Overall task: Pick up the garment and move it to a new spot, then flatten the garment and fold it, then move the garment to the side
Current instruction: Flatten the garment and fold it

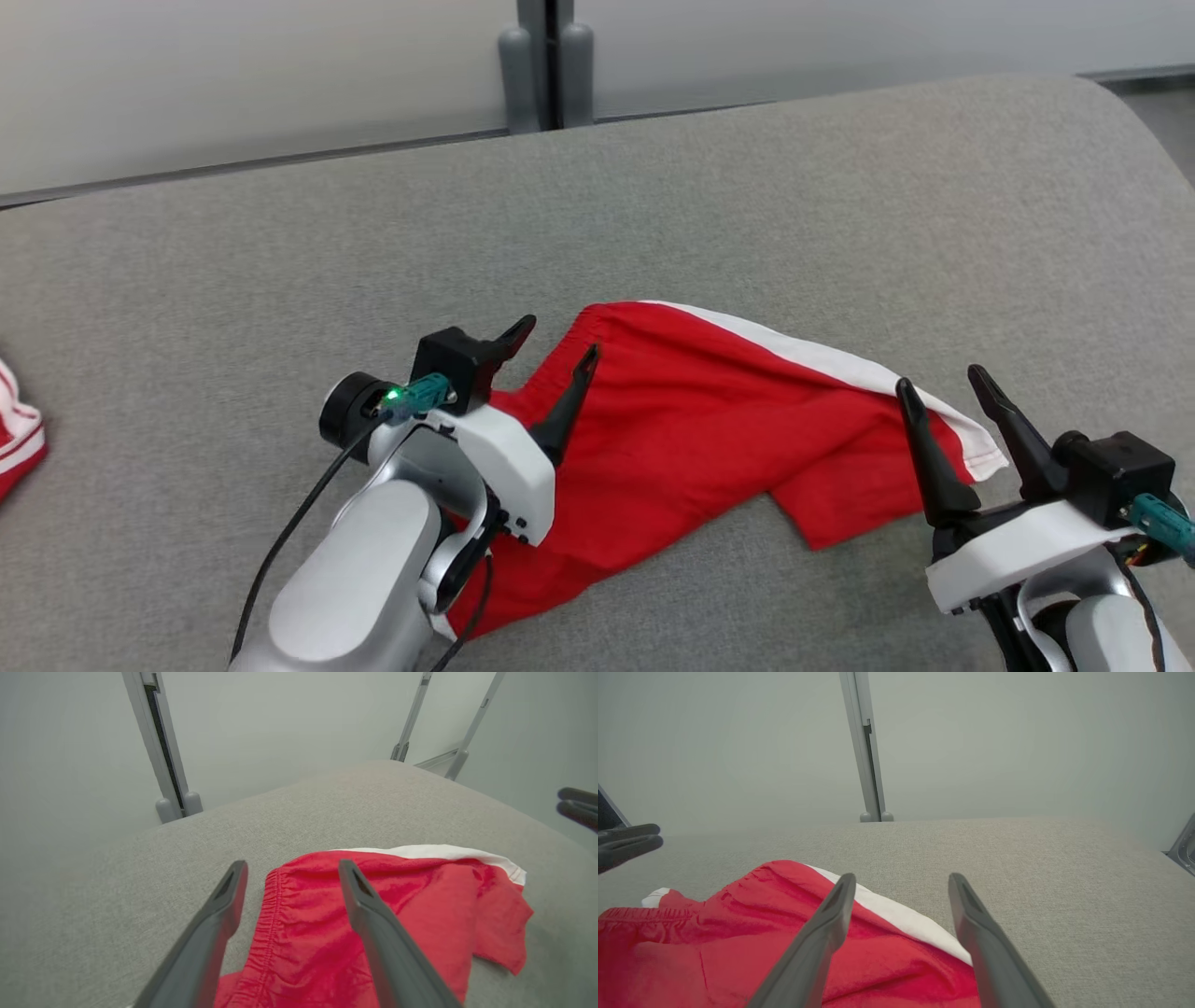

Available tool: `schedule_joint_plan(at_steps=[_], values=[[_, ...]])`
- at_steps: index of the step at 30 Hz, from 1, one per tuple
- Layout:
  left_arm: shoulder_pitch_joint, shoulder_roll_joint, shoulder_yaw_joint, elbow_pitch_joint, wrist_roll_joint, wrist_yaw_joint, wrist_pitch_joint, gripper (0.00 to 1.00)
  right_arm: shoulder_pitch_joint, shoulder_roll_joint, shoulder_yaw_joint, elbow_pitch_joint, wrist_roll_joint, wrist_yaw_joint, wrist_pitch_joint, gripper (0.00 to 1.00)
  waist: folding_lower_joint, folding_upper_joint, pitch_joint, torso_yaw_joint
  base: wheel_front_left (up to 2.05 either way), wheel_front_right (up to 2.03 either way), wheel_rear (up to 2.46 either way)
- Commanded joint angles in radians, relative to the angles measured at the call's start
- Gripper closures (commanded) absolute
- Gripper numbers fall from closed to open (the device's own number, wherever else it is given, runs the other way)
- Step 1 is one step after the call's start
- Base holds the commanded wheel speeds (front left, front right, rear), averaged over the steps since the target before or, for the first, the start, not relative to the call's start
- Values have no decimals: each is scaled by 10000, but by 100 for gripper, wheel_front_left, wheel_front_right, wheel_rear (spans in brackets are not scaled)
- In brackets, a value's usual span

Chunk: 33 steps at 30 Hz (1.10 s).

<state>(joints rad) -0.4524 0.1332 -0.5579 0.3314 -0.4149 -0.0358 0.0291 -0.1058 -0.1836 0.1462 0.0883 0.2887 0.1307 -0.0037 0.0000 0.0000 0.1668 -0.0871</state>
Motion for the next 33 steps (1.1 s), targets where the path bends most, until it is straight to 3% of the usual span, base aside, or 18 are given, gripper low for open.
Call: schedule_joint_plan(at_steps=[1,6,10,11,12,18,25,28,33], values=[[-494,-114,-25,657,-106,-165,65,0,-209,-51,106,78,97,1,-189,0,0,0,507,-542,0,0,0],[-1641,-451,-216,2710,-319,-508,202,0,-502,-11,287,408,296,1,-507,0,0,0,861,-987,0,0,0],[-2300,-631,-232,4032,-519,-541,148,0,-698,19,395,668,406,1,-740,0,0,0,1005,-1201,0,0,0],[-2430,-656,-300,4311,-507,-559,179,33,-731,19,410,742,430,1,-776,0,0,0,1023,-1227,0,0,0],[-2553,-681,-338,4558,-558,-591,154,100,-767,25,412,794,436,1,-836,0,0,0,1035,-1247,0,0,0],[-3106,-752,-491,5430,-506,-512,-626,100,-871,-22,327,1041,466,1,-1071,0,0,0,1047,-1176,0,0,0],[-3485,-784,-618,5306,-248,-215,-1920,100,-911,-42,68,1095,396,1,-1124,0,0,0,909,-835,0,0,0],[-3323,-676,-621,4778,-77,87,-2459,100,-823,-64,-31,1075,344,1,-1081,0,0,0,755,-637,0,0,0],[-1742,159,-714,2518,446,1133,-2770,100,-511,-9,-360,935,269,1,-977,0,0,0,576,-144,0,0,0]])
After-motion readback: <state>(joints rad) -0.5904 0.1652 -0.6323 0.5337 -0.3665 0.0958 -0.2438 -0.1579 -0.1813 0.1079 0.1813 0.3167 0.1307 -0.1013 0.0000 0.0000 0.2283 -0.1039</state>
